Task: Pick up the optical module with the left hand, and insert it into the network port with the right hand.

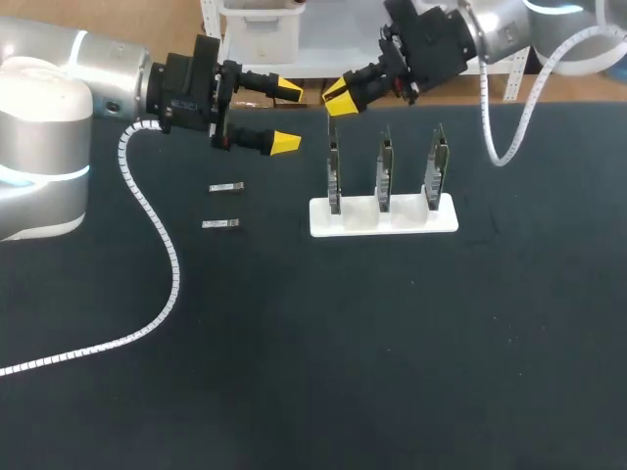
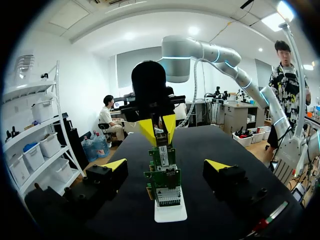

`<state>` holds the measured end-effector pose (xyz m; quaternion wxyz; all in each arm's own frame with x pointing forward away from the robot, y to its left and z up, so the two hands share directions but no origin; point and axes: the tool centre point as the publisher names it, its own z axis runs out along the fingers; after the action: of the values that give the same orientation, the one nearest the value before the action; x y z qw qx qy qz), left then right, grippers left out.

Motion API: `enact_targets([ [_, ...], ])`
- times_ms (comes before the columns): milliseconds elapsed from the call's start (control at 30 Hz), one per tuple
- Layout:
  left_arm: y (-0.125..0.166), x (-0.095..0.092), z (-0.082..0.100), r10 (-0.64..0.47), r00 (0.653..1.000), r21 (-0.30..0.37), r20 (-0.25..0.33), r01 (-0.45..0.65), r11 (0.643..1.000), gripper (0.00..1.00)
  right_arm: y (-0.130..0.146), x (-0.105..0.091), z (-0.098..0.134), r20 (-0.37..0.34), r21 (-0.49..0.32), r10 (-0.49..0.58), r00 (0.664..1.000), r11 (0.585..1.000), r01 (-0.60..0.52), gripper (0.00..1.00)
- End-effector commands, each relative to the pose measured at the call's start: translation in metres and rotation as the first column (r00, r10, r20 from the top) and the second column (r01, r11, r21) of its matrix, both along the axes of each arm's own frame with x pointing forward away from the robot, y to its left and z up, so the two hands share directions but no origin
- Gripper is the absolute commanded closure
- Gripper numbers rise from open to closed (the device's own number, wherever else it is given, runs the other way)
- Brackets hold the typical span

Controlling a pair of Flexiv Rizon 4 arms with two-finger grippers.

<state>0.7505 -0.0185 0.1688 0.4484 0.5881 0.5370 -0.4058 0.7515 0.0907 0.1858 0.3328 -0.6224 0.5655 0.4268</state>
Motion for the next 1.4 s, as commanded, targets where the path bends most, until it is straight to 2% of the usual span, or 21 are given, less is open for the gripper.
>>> enact_targets([
  [33,0.0,0.0,0.0,0.001,1.0,0.001,0.001,-0.001,1.0,0.0,-0.002,-0.01,-0.001,0.001,-0.001,-0.018,1.0,1.0,0.018,1.0],
  [400,0.0,0.0,0.0,0.001,1.0,0.001,0.001,-0.001,1.0,0.0,0.0,-0.014,-0.014,-0.033,-0.015,-0.017,0.999,1.0,0.017,1.0],
  [1167,0.0,0.0,0.0,0.001,1.0,0.001,0.001,-0.001,1.0,0.0,0.0,-0.01,-0.003,-0.005,0.01,-0.021,1.0,1.0,0.021,1.0],
  [1400,0.0,0.0,0.0,0.001,1.0,0.001,0.001,-0.001,1.0,0.0,0.001,-0.008,-0.014,-0.019,-0.011,-0.023,1.0,1.0,0.023,1.0],
])
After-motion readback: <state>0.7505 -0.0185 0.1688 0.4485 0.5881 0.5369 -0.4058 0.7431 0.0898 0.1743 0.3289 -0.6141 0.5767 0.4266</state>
